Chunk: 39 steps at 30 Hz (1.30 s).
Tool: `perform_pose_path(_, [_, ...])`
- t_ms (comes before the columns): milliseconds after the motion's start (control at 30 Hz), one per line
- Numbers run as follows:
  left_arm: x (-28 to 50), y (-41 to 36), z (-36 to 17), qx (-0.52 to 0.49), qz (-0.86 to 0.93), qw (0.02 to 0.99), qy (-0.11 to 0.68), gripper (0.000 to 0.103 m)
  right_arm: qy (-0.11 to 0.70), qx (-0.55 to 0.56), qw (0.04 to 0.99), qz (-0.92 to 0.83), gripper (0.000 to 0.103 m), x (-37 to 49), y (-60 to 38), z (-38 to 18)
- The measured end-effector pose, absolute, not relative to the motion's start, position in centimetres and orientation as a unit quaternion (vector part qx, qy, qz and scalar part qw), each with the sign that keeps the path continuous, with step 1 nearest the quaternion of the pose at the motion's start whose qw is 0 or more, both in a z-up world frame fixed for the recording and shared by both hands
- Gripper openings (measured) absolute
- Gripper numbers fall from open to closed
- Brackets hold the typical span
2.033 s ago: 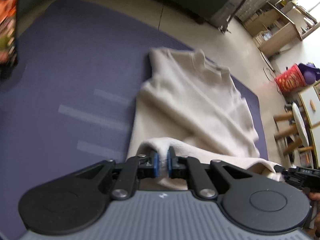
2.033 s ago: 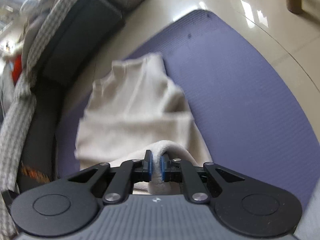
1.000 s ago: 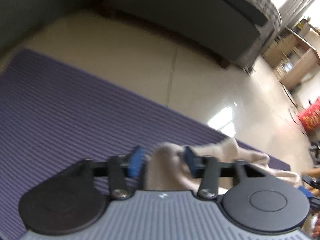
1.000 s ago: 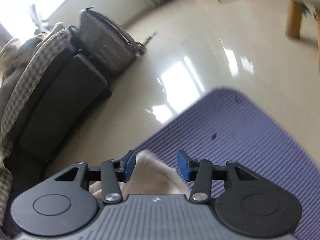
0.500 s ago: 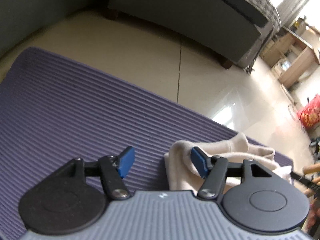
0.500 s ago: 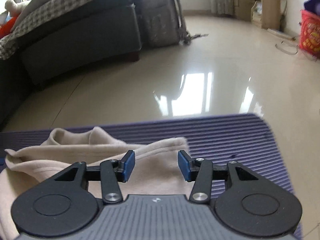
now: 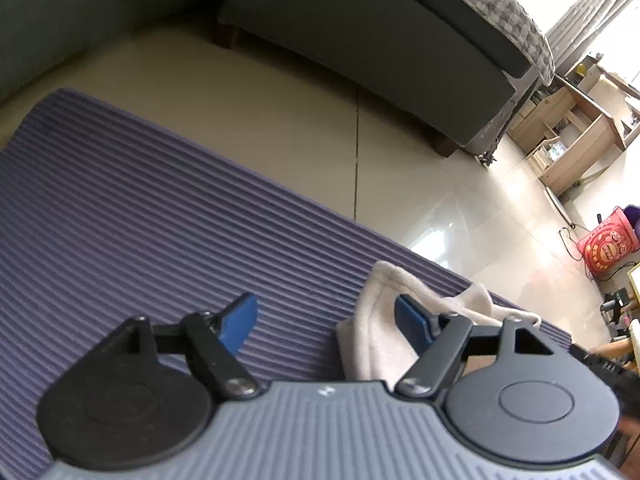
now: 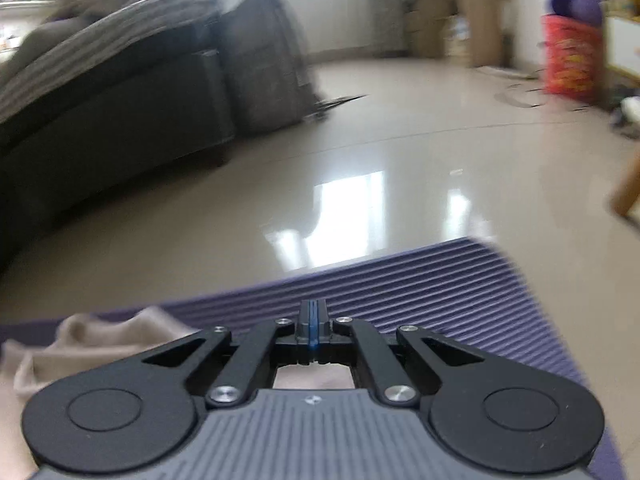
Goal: Fold clothes
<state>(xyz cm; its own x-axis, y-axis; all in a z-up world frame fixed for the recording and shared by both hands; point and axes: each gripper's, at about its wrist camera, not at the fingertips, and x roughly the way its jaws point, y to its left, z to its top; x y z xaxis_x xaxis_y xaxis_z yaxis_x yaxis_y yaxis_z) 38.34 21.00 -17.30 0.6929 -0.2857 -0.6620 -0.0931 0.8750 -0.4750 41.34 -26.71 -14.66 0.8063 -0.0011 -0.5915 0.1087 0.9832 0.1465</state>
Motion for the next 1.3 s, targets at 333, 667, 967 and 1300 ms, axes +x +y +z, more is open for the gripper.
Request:
perform_pose_path(333, [40.5, 17.4, -18.0, -0.201, -0.109, 0.874, 0.428, 0.085, 0.376, 0.033, 0.922, 0.085, 0.053, 42.8, -22.9, -16.4])
perform_pose_path(667, [39.9, 14.9, -19.0, -0.147, -0.101, 0.888, 0.423, 0.017, 0.407, -0.053, 0.907, 0.097, 0.006, 43.5, -18.9, -17.5])
perform_pose_path(967, [39.8, 13.9, -18.1, -0.118, -0.063, 0.907, 0.399, 0.017, 0.31, -0.043, 0.95, 0.023, 0.005, 42.0, -21.7, -14.5])
perform_pose_path(1300, [40.9, 14.5, -18.3, -0.131, -0.069, 0.895, 0.42, 0.026, 0.306, 0.004, 0.952, 0.013, 0.058, 42.7, -23.2, -13.4])
